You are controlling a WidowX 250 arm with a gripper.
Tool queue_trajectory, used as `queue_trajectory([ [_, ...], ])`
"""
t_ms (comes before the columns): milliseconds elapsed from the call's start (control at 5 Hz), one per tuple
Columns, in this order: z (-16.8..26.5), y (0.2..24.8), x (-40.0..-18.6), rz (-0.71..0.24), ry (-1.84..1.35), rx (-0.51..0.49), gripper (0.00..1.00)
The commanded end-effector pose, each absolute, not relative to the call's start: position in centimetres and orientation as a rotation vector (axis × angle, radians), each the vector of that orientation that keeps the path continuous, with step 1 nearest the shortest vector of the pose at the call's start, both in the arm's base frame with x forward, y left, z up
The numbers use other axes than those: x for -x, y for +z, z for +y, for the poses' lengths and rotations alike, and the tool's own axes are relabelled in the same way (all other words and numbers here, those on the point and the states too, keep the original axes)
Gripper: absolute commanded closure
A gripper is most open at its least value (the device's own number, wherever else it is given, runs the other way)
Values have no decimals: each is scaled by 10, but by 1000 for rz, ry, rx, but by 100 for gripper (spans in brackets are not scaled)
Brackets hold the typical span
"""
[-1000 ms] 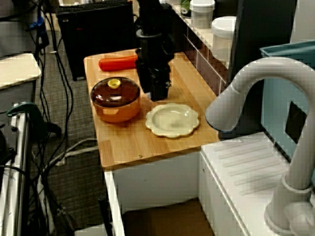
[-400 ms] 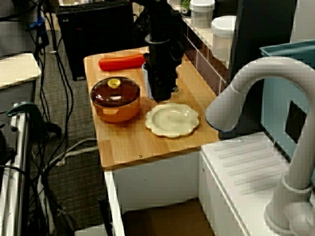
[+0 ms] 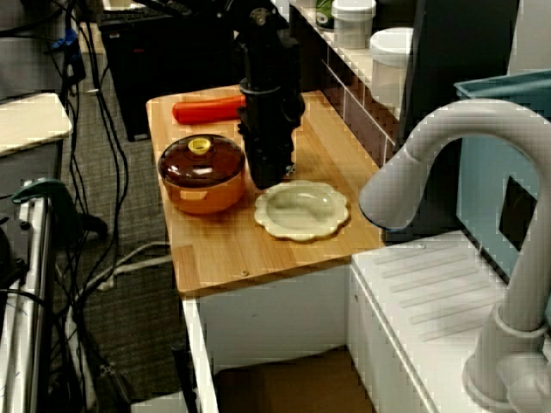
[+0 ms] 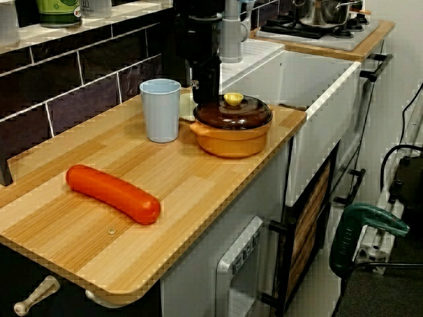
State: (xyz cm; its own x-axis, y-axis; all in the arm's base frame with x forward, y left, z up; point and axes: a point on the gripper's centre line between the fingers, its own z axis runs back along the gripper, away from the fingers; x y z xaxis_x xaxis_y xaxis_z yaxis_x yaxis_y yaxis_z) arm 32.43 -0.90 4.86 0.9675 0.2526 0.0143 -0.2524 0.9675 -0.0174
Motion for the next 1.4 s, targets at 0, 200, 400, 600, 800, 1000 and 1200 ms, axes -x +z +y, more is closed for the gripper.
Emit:
queue_trajectory([
  [0, 1, 56, -345, -63, 304, 37, 100],
  [200, 0, 62, -354, -50, 310, 57, 100],
  [400, -1, 66, -366, -33, 318, 77, 100],
  [600, 0, 67, -371, -34, 324, 77, 100],
  [800, -1, 68, -369, -36, 320, 80, 100],
  [1000, -6, 70, -360, -38, 304, 85, 100],
  [1200, -9, 67, -353, -31, 293, 87, 100],
])
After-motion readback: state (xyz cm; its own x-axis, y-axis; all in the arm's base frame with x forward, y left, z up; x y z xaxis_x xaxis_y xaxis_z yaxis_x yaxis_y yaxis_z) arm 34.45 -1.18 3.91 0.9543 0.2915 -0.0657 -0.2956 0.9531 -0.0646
